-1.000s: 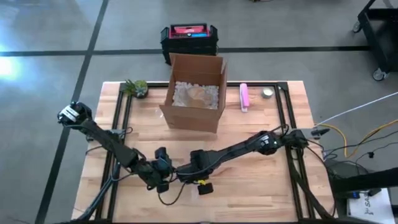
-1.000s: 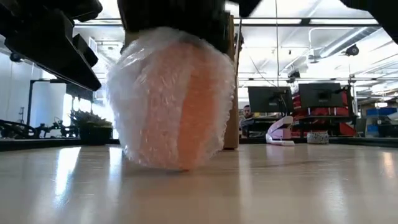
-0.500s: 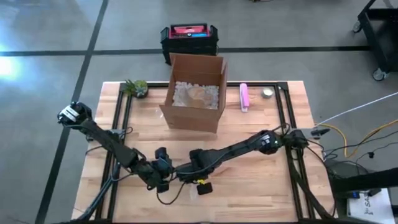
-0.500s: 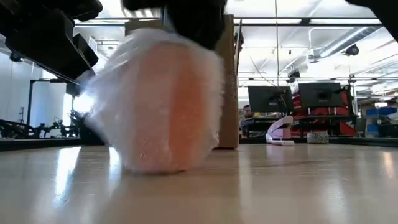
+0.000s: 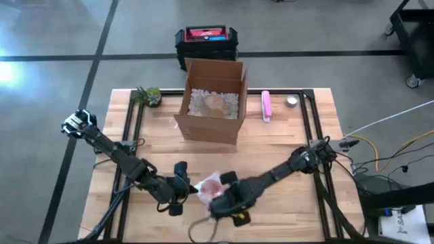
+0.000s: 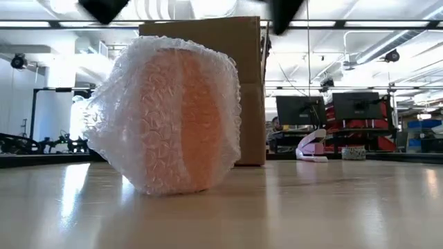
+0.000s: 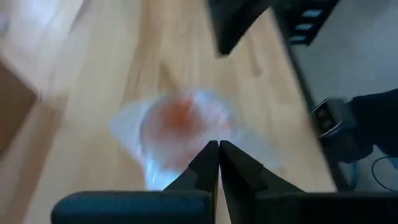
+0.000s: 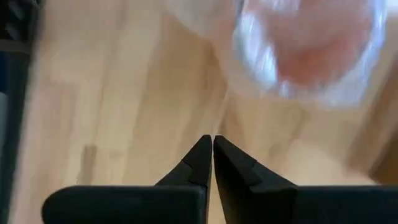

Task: Wrap mug
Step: Put the wrapped yellow mug into the brown cardboard box

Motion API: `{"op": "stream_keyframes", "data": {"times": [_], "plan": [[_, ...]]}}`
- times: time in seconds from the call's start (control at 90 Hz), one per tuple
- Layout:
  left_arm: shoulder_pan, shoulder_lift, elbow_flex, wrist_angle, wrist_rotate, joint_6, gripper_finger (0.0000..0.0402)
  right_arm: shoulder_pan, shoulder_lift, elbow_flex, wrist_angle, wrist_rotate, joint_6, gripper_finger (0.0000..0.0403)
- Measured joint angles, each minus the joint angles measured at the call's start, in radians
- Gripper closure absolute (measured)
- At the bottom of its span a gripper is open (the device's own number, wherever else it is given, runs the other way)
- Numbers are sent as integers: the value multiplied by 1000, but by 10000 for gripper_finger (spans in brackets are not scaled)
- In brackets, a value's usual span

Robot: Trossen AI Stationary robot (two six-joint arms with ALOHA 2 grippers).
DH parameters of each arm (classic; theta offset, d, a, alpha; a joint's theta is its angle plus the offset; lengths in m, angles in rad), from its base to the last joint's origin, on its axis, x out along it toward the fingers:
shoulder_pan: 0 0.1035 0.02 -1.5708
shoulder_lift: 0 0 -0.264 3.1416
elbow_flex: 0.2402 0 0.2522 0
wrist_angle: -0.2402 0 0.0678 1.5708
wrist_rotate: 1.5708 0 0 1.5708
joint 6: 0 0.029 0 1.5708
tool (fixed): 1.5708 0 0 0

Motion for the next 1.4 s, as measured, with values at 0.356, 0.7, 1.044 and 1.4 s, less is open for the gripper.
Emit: {"op": "stream_keyframes", "data": {"times": [0.356, 0.7, 1.044, 1.4], "plan": [[67, 2, 85, -69, 49, 81, 293, 135, -263, -416, 181, 203, 314, 401], [83, 74, 133, -149, 165, 121, 167, 198, -506, -1034, 1022, 233, 464, 401], [85, 347, 355, -447, 221, 278, 203, 194, -495, -1224, 1376, 234, 473, 401], [118, 528, 435, -461, 221, 385, 244, 193, -495, -1245, 1427, 238, 470, 401]]}}
